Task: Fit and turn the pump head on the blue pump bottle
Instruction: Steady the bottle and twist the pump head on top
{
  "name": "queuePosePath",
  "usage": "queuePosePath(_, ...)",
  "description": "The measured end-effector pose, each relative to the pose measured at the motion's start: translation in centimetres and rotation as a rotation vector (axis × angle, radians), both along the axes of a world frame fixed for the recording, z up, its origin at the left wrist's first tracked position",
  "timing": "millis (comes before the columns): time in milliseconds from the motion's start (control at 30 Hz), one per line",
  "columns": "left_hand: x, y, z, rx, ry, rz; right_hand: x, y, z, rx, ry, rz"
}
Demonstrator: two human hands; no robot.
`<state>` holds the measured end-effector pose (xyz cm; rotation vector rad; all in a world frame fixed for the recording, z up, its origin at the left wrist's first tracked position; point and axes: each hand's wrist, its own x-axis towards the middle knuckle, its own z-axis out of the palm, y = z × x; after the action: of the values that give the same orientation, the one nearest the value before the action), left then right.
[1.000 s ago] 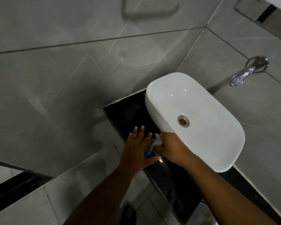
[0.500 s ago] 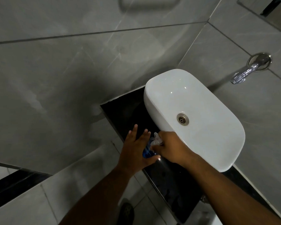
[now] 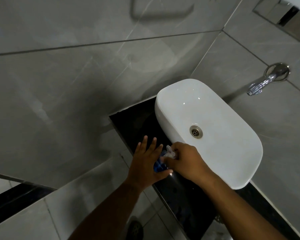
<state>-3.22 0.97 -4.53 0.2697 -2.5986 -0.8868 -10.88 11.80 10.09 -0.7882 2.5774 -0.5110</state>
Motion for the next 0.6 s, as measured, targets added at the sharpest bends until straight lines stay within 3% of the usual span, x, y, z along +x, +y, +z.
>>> queuePosePath(267,-0.2,0.1,-0.6,0.005,-0.034,-0.006,0.1,-0.8,2.2,0.104,0.002,0.295)
queuePosePath(600,-0.3,0.0,-0.6,0.02,-0.081,-0.011,0.1,-0.3,2.1,0.074,0.011,0.301)
